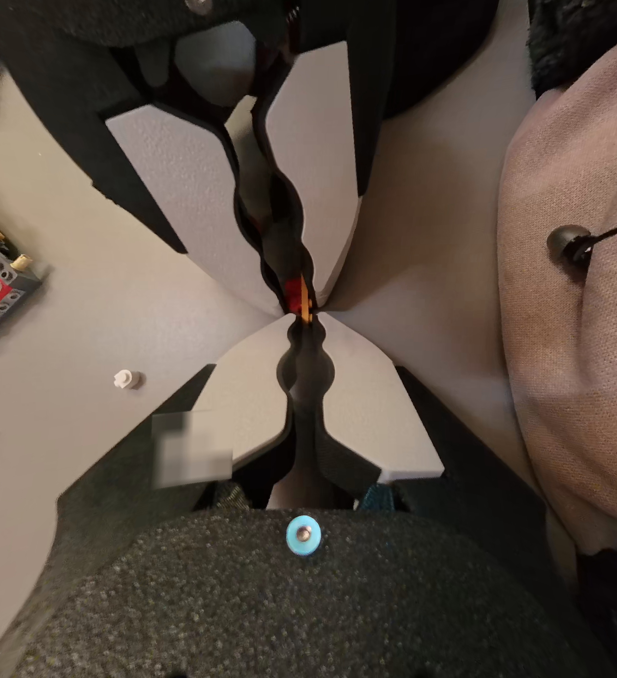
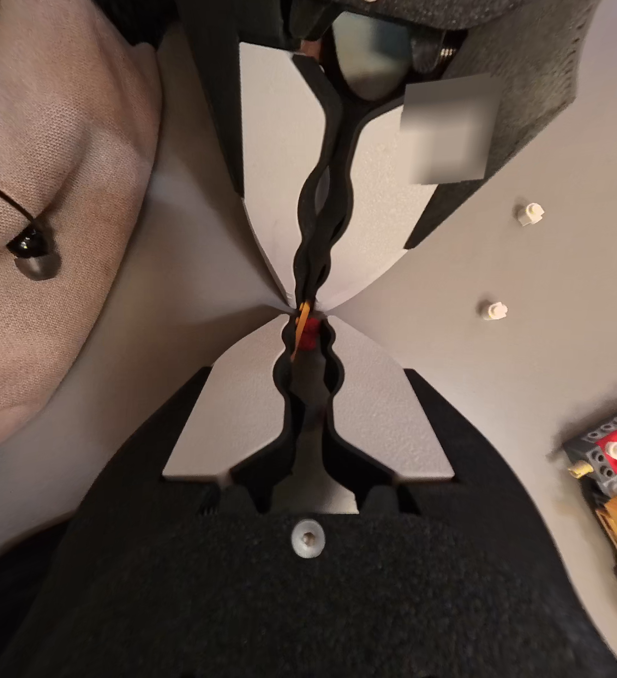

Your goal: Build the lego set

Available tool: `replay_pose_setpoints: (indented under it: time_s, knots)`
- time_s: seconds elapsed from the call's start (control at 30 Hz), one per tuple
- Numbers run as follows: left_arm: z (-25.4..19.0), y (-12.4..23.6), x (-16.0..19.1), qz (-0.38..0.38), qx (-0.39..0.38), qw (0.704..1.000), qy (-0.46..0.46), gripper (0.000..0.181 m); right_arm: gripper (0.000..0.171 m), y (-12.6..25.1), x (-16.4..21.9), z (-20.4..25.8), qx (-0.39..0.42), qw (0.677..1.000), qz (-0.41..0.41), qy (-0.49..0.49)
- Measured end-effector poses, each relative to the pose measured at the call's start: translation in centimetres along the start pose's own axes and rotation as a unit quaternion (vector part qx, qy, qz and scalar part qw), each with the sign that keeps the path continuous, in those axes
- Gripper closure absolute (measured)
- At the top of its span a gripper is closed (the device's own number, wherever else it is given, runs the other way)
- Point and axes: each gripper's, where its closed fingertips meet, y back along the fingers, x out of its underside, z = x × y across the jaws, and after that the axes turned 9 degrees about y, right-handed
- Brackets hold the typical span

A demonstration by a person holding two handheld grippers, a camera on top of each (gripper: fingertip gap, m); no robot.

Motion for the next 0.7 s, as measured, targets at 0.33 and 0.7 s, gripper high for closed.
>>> replay_pose_setpoints:
  time_s: [0.33,0.7]
  knots:
    - [-0.21,0.16,0.12,0.001,0.008,1.000,0.017,0.175,0.159,-0.09,-0.18,-0.04,0.005,1.000,-0.006,0.025]
    - [0.06,0.49,0.06,-0.010,-0.007,1.000,0.012,0.164,0.158,-0.07,-0.64,-0.23,0.061,0.998,-0.030,-0.006]
